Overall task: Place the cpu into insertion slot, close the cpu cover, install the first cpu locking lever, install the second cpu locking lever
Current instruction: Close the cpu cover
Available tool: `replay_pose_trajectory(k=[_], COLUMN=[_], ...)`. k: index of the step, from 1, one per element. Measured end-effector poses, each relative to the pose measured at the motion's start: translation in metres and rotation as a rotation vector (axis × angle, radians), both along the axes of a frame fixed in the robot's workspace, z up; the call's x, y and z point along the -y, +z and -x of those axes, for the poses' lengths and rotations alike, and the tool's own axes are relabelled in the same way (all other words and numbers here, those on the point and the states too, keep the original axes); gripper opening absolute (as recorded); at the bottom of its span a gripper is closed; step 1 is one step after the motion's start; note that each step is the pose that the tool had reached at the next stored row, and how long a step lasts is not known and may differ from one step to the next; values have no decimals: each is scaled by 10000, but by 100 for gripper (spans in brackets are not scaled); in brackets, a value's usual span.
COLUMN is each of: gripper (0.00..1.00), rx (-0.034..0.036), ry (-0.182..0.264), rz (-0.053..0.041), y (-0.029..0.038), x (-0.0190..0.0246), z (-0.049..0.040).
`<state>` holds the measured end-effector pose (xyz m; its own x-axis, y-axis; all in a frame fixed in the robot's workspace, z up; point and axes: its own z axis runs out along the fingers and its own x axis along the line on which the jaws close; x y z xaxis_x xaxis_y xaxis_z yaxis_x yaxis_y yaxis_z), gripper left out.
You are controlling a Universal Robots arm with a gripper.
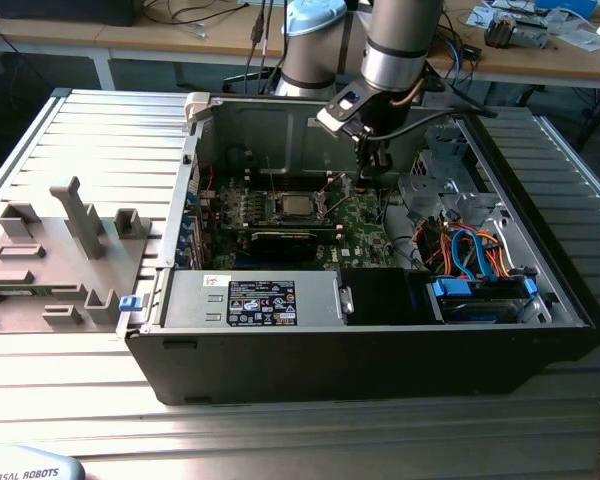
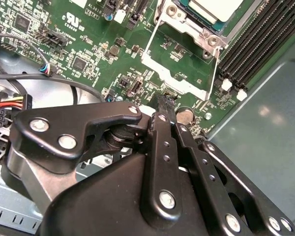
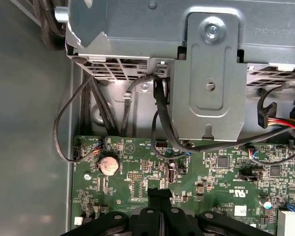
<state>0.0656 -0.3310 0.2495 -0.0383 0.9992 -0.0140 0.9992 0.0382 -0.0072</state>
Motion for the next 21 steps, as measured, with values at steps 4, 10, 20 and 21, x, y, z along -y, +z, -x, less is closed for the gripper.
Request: replay_pose_trajectory(k=[4,10,20,21], gripper=[11,11,11,11], rx=[0,5,6,6], ry=[0,0,0,0], rz=[0,0,0,0], y=[-2,-2,-2,-2], x=[0,0,0,0], z=[35,144,258,264])
